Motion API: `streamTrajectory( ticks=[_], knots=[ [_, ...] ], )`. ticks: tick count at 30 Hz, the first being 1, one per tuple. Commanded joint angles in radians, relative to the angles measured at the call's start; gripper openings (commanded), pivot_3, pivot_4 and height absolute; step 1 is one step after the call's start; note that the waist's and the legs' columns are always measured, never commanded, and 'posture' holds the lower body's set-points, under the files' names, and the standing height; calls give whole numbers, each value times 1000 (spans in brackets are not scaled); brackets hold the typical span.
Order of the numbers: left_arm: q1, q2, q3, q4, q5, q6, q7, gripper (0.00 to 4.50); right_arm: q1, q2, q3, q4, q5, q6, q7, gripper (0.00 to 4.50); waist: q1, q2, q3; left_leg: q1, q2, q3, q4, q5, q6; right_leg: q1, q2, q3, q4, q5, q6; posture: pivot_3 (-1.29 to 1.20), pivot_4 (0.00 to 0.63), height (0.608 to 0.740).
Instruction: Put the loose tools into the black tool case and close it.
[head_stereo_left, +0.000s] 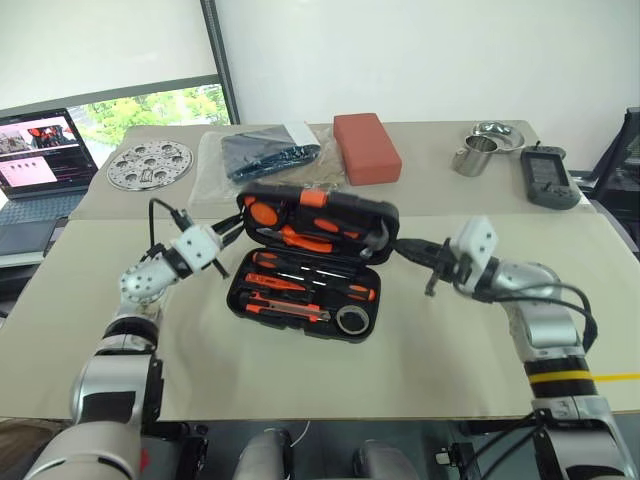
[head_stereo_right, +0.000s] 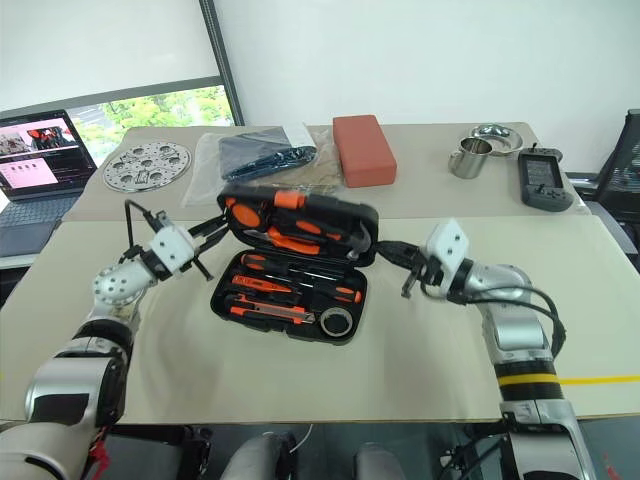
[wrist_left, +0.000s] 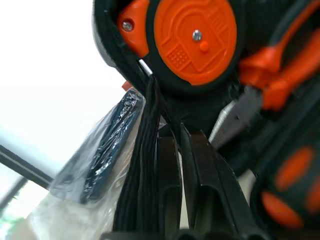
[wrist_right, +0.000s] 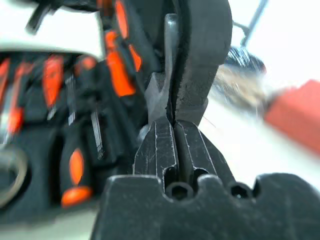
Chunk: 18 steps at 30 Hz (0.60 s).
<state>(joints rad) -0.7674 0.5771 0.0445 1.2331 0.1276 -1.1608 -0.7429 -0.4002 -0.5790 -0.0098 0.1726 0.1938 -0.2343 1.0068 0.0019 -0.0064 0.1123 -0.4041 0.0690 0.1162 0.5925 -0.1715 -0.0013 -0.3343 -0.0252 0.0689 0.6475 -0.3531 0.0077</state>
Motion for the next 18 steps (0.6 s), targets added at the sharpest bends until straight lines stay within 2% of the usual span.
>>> streamTrajectory(
  ticks=[1,3,5,6,7,9,11,13,14,17,18],
  knots=[
    [13,68,-77,-40,142,-175,79,1663,32,-41,45,51,-99,-319,42,0,3,0,0,1,0,0,0,0,0,0,0,0,0,0,0,0,150,740],
    [10,107,-115,-34,213,-169,129,2419,42,-60,48,92,-112,-372,38,0,6,0,0,4,0,1,0,-1,1,3,-1,0,0,0,0,0,150,740],
    [3,136,-146,-17,228,-177,121,3162,47,-84,54,131,-124,-412,40,0,8,0,0,7,0,1,0,-1,2,6,-2,0,-1,0,0,0,150,740],
    [-1,154,-170,-2,209,-197,56,3576,53,-95,51,143,-119,-400,42,554,9,0,0,8,0,1,-1,-1,2,8,-2,0,-1,0,0,0,150,740],
    [-1,160,-167,14,129,-165,-104,3890,58,-107,49,147,-105,-377,53,738,9,0,0,9,0,2,0,-2,2,9,-3,0,-1,0,0,0,150,740],
    [3,143,-86,4,-116,5,-493,4443,74,-141,54,143,-72,-319,94,1261,9,-1,0,10,0,4,0,-2,2,12,-3,-1,-1,0,0,0,150,740],
    [-18,131,3,-1,-257,198,-684,4500,92,-170,57,139,-54,-285,125,2074,2,1,1,15,1,11,-1,-2,2,13,-4,-3,0,-1,-1,0,150,740],
    [-56,151,61,-7,-327,405,-805,4500,140,-214,59,123,-27,-207,179,2718,-6,0,1,16,1,11,-1,-2,2,13,-4,-3,0,-1,-2,0,150,740],
    [-64,159,74,-13,-344,469,-843,4500,157,-228,60,114,-19,-179,196,2932,-10,-1,2,15,1,11,-1,-1,2,13,-3,-4,0,-1,-2,0,150,740],
    [-73,207,57,-34,-361,658,-871,4500,226,-250,46,35,45,-41,216,4020,-21,-2,2,15,1,6,-1,-1,2,13,-1,-4,0,-1,-2,0,150,740],
    [-78,228,51,-28,-350,712,-871,4500,262,-255,42,-33,92,69,208,4020,-27,-2,2,15,2,4,-1,-1,2,13,0,-3,0,-1,-2,0,150,740]
  ],
)
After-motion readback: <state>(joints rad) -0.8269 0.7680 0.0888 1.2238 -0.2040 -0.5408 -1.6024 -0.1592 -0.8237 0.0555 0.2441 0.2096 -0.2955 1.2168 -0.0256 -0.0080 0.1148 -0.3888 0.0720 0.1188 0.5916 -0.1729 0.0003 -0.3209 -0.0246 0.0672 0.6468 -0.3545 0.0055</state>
